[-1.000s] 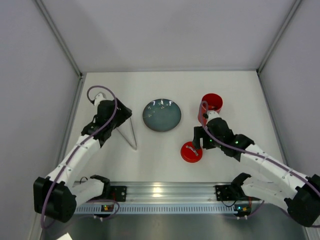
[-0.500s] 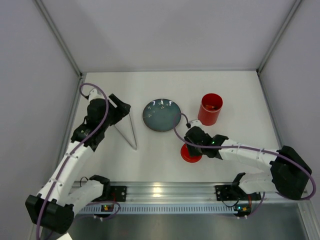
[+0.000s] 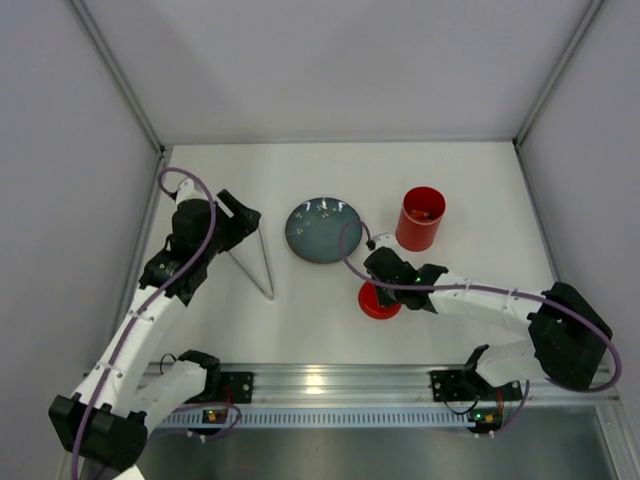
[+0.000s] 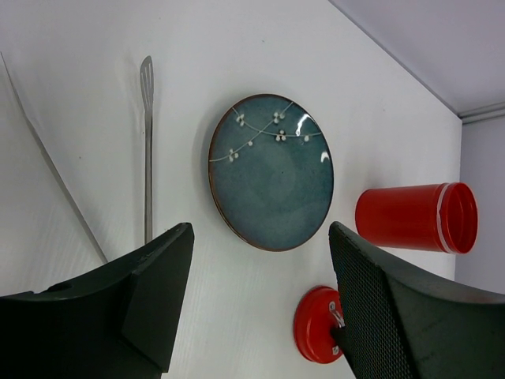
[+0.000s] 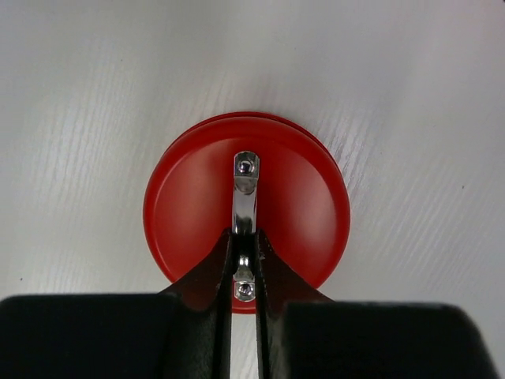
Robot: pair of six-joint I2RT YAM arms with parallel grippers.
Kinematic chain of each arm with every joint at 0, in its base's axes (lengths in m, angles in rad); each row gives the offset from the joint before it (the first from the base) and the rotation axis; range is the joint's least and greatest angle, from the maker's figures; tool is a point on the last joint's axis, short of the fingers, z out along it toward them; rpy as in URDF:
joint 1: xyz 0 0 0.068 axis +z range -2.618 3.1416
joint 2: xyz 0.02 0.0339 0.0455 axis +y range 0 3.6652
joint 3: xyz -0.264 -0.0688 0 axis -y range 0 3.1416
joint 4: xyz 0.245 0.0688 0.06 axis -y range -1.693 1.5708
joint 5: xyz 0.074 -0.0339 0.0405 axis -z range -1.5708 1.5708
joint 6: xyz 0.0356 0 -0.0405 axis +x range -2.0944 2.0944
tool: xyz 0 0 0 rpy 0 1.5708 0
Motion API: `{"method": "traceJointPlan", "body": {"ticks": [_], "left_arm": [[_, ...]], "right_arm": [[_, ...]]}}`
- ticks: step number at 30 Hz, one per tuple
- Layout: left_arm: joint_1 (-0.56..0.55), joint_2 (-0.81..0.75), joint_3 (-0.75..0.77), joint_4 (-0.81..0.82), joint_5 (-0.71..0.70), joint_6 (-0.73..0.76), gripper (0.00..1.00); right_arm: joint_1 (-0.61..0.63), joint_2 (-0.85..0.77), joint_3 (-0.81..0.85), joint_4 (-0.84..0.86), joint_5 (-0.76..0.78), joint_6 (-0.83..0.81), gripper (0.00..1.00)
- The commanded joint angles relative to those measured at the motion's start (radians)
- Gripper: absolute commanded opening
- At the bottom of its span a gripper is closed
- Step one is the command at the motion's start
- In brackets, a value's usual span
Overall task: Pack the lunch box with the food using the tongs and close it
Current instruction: Pick up the box lid from the center of the board, then close the box lid on the packing box.
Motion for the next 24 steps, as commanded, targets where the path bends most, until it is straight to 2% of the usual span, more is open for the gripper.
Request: {"method": "traceJointPlan", "body": {"ticks": [1, 5, 8, 9, 11, 13, 18, 24], "left_arm": [[0.004, -0.032, 0.03, -0.004, 0.004, 0.02, 0.75], [0.002, -0.038, 0.05, -0.017, 0.015, 0.029, 0.75], [0.002, -0.037, 0.066, -0.019, 0.021, 0.035, 0.75], [0.002, -0.038, 0.072, -0.021, 0.024, 0.037, 0.75], [0.002, -0.034, 0.076, -0.017, 0.029, 0.037, 0.75], [0.002, -0.029, 0.086, -0.019, 0.036, 0.04, 0.75], [0.002, -0.026, 0.099, -0.031, 0.049, 0.052, 0.75], [0.002, -0.02, 0.121, -0.045, 0.076, 0.076, 0.75]], "right_arm": [[0.019, -0.049, 0.101, -0.019, -0.001, 0.0, 0.0], [0.019, -0.151, 0.218, -0.137, 0.02, -0.014, 0.0], [0.019, -0.161, 0.373, -0.253, 0.124, -0.043, 0.0], [0.011, -0.149, 0.473, -0.287, 0.156, -0.052, 0.0], [-0.01, -0.08, 0.586, -0.395, 0.236, -0.083, 0.0], [-0.072, -0.032, 0.736, -0.448, 0.246, -0.113, 0.0], [-0.263, 0.111, 0.974, -0.552, 0.188, -0.15, 0.0], [-0.411, 0.276, 1.157, -0.647, 0.091, -0.193, 0.0]]}}
